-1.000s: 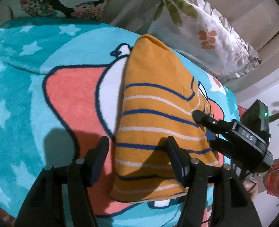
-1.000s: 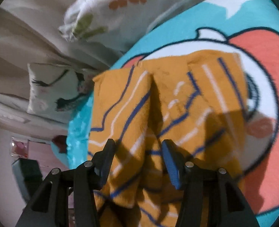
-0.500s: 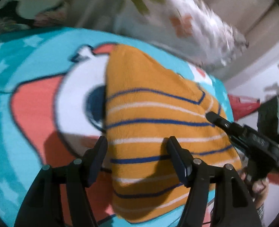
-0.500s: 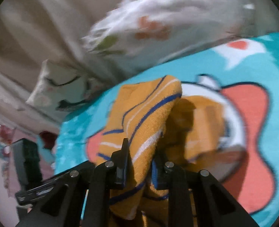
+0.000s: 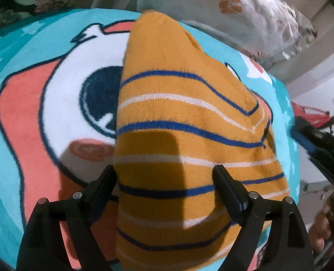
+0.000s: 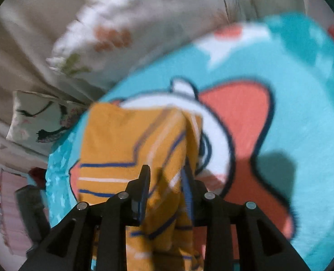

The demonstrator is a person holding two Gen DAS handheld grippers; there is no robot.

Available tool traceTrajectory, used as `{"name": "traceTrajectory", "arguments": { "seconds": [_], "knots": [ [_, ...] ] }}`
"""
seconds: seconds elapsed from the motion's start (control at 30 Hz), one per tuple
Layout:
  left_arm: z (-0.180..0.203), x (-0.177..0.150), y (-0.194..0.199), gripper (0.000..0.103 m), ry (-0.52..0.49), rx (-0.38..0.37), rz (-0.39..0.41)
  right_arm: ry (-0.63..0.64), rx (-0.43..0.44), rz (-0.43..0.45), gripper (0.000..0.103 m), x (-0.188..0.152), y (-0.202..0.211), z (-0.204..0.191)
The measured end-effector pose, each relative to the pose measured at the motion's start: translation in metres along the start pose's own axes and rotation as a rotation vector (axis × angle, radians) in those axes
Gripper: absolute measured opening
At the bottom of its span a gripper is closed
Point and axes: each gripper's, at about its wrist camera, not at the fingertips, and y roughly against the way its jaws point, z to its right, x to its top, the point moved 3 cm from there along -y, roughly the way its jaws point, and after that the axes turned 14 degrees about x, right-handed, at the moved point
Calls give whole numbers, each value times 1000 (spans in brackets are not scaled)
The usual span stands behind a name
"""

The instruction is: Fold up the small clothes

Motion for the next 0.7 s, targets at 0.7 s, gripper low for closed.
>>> {"name": "traceTrajectory", "arguments": {
  "seconds": [0.7],
  "knots": [
    [-54,-18,76,87,41,350,183,202,-15,-141,29,-32,-36,-49]
  ]
}}
